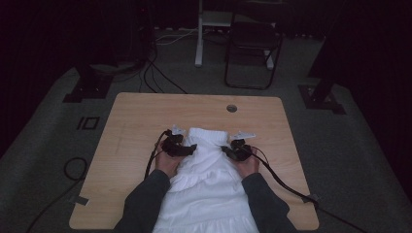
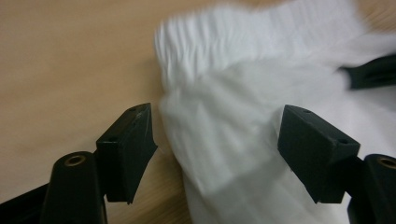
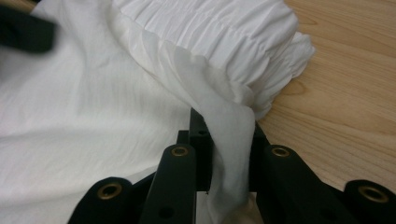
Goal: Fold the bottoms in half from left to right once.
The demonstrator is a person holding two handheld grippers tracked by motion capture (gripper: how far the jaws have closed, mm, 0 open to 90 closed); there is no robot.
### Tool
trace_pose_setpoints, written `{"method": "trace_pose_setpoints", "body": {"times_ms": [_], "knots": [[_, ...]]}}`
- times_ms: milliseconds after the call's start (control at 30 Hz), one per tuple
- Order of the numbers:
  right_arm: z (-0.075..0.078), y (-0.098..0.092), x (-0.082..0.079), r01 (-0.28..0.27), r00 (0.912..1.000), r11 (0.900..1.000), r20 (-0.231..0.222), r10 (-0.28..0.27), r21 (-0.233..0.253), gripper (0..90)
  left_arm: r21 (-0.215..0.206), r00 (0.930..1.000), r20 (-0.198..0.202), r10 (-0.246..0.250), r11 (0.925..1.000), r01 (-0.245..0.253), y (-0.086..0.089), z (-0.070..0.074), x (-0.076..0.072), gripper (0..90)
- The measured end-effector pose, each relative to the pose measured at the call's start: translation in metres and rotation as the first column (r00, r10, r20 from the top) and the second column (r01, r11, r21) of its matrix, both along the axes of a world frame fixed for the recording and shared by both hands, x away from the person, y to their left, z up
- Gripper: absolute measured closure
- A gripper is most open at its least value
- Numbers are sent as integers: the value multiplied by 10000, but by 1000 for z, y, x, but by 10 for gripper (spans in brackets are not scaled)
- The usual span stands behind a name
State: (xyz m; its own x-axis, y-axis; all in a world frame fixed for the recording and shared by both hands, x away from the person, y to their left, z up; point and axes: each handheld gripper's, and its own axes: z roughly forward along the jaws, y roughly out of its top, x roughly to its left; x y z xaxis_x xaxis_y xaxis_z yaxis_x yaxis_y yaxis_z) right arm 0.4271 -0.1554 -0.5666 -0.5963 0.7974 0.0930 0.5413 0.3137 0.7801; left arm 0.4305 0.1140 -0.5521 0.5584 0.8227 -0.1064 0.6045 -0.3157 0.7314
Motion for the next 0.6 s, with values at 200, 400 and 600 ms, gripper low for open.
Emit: {"method": "trace_pose_setpoints", "body": {"times_ms": [200,400,600], "knots": [[-1,0,-1,54,10000,9999,53,-54,85,805,411,9990,433,-103,9991,85,-8,-9,-4,227],[-1,0,-1,93,9999,9999,42,-93,92,805,786,9965,715,-433,9962,376,-18,-8,-12,439],[-1,0,-1,73,10000,9999,46,-74,97,805,169,9971,479,-586,9982,579,-17,-9,-13,752]]}}
